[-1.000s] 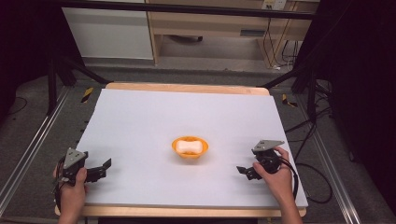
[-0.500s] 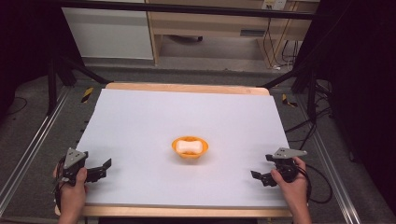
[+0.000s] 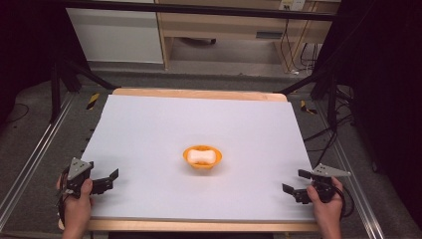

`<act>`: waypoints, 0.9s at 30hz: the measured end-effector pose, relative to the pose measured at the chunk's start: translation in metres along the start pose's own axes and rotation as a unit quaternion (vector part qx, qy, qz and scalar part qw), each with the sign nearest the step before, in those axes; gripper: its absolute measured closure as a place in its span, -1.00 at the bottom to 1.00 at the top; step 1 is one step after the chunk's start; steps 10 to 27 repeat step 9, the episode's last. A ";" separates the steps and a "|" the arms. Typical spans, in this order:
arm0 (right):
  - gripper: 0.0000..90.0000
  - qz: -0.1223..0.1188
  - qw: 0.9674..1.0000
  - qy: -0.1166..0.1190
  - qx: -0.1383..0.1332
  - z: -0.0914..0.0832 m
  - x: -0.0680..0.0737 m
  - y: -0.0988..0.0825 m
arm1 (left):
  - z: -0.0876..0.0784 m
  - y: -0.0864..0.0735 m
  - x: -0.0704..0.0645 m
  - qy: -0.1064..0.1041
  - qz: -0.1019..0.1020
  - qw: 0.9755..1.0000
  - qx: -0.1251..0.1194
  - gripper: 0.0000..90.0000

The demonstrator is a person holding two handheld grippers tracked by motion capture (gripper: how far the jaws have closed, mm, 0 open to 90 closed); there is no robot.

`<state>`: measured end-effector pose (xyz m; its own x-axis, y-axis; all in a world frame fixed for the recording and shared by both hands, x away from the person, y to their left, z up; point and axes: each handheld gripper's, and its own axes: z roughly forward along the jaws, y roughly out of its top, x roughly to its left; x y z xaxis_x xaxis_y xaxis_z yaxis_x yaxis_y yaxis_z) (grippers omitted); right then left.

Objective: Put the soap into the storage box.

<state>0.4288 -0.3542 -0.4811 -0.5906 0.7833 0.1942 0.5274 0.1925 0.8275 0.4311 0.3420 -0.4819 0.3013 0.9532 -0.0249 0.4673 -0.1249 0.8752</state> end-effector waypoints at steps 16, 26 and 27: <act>-0.95 -0.011 1.000 0.009 -0.002 -0.001 0.003 0.004 | 0.000 0.000 0.000 0.001 -0.001 1.000 0.000 -0.95; -0.95 -0.011 1.000 0.009 -0.002 -0.001 0.003 0.004 | 0.000 0.000 0.000 0.001 -0.001 1.000 0.000 -0.95; -0.95 -0.011 1.000 0.009 -0.002 -0.001 0.003 0.004 | 0.000 0.000 0.000 0.001 -0.001 1.000 0.000 -0.95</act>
